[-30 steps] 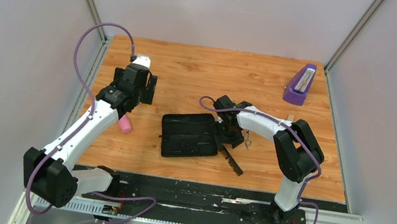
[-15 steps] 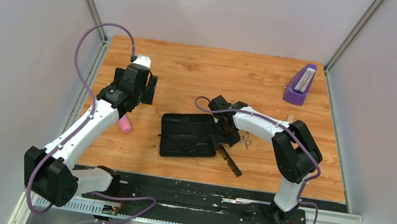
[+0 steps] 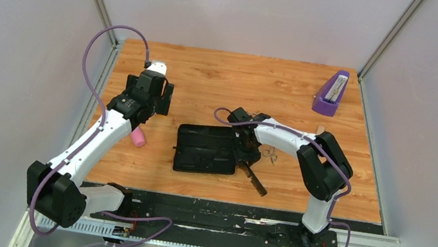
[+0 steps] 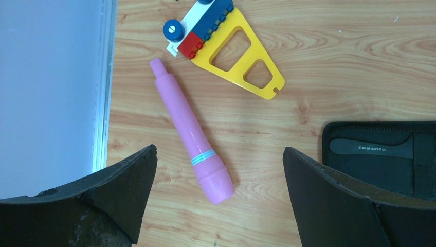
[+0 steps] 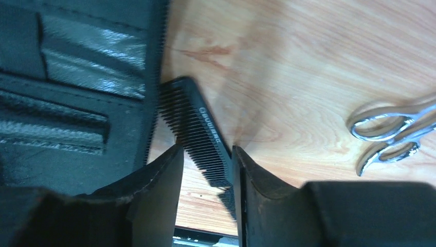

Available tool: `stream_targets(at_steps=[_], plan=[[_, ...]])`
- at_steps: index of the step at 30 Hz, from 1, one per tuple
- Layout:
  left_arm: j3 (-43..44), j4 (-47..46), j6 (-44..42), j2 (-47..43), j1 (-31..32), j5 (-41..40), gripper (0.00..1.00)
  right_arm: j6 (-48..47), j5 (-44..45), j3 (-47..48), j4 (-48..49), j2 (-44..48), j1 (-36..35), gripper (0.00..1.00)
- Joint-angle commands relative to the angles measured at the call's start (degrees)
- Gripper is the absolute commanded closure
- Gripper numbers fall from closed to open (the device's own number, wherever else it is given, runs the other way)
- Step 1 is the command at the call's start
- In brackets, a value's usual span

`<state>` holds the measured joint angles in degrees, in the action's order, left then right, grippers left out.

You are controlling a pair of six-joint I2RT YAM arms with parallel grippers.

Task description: Sort the hair-cutting tools

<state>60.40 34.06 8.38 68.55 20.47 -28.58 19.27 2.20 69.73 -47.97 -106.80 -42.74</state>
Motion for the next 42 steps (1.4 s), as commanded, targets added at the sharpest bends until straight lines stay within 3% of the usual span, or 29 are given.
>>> stream_targets(at_steps=[1, 13, 21, 24, 27, 30, 42], plan=[[0.23, -0.89, -0.76, 0.15, -0.34, -0.34, 0.00, 2.34, 5.36, -4.12, -2.22, -1.47, 4.65, 0.64], [0.59, -0.51, 1.52, -0.86, -0.34, 6.10, 0.00, -0.25, 5.20, -2.71, -1.56, 4.48, 6.18, 0.82], [0.73, -0.17, 3.31, -2.24, -0.34, 12.27, 0.00, -1.68, 4.43, -1.88, -0.82, 8.88, 6.18, 0.86], [0.56, -0.22, 4.21, -2.12, -0.34, 14.66, 0.00, -2.40, 4.19, -1.97, -0.18, 9.31, 6.19, 0.81], [0.43, -0.29, 4.62, -2.01, -0.34, 15.52, 0.00, -3.14, 4.19, -1.57, 0.79, 8.28, 6.18, 0.61], [0.46, -0.08, 4.67, -2.15, -0.34, 15.11, 0.00, -3.98, 4.71, 0.30, 1.20, 5.86, 6.18, 0.54], [0.18, 1.43, 4.02, -2.75, -0.35, 14.10, 0.00, -5.58, 3.26, 6.69, 1.57, -1.92, 6.18, 0.47]])
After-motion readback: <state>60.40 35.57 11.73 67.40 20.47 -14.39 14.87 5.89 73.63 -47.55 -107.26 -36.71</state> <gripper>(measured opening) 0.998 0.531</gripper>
